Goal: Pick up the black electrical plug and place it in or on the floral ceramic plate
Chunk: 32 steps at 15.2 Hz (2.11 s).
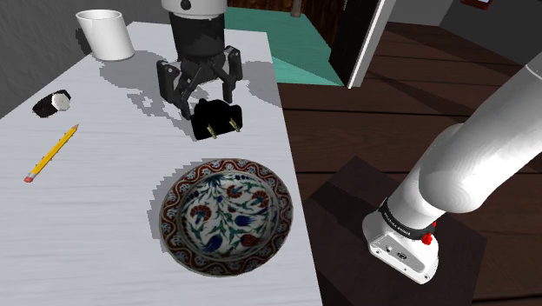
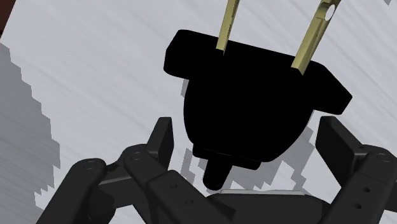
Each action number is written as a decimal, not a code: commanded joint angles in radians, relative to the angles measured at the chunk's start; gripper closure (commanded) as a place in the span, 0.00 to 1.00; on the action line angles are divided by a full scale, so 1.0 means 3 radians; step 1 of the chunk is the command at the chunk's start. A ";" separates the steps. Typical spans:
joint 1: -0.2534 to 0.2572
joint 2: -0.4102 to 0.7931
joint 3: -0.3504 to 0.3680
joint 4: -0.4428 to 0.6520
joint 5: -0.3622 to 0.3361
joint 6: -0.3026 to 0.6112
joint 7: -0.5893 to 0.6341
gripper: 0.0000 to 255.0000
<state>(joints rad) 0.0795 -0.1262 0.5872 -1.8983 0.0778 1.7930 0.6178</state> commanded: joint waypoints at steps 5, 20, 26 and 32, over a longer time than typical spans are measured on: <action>0.0000 0.0000 0.0000 0.0000 0.0000 0.0000 0.0000 1.00; -0.0010 0.0037 -0.0007 0.0483 -0.0027 -0.0451 0.0022 1.00; -0.0011 0.0105 0.0003 0.0819 -0.0064 -0.0729 0.0054 1.00; 0.0071 -0.0027 0.0087 0.0859 0.0018 -0.0872 0.0224 1.00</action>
<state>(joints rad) 0.0918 -0.1263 0.6027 -1.6340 0.0773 1.5302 0.6655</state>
